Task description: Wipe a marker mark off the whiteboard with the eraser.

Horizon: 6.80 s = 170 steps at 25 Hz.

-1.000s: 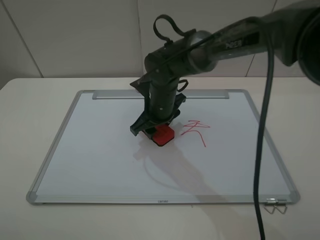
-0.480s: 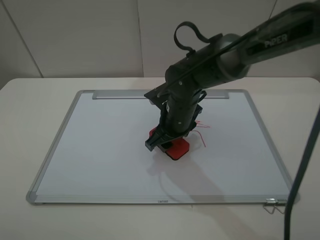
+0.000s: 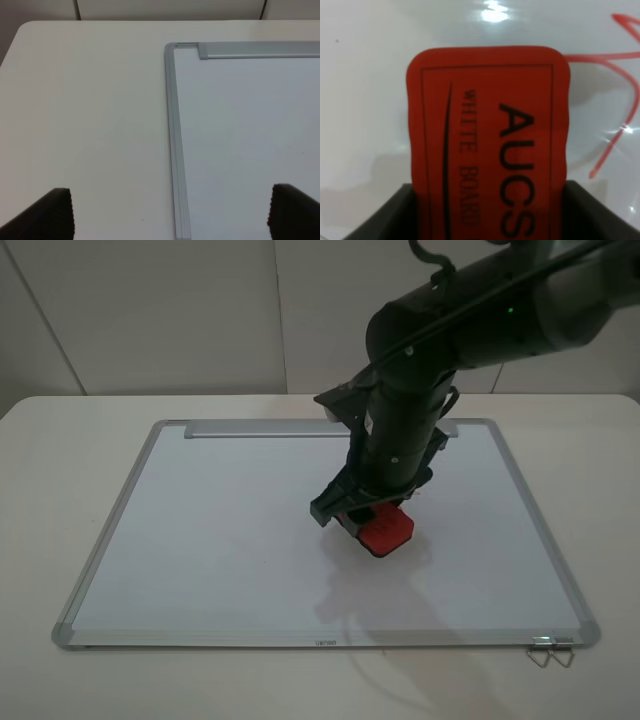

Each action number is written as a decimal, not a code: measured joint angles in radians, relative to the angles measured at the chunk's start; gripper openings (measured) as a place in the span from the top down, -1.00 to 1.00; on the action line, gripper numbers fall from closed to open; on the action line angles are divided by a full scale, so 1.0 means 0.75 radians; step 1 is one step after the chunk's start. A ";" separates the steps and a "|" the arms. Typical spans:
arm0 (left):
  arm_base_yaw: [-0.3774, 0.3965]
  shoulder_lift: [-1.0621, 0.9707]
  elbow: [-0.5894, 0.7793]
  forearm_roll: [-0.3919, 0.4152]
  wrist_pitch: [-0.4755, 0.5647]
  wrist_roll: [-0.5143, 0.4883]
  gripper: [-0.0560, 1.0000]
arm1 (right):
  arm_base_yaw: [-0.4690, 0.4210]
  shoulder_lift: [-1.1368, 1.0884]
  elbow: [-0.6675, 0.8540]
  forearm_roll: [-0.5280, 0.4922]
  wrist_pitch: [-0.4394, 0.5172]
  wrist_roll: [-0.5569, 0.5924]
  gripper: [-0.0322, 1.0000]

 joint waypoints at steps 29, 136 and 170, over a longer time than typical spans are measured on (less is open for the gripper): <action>0.000 0.000 0.000 0.000 0.000 0.000 -0.57 | -0.381 -0.401 0.727 -0.349 -0.280 0.728 0.00; 0.000 0.000 0.000 0.000 0.000 0.000 -0.57 | -0.862 -2.514 0.897 0.029 0.286 -0.018 -0.47; 0.000 0.000 0.000 0.000 0.000 0.000 -0.57 | -0.940 -2.514 0.897 0.078 0.284 -0.096 -0.47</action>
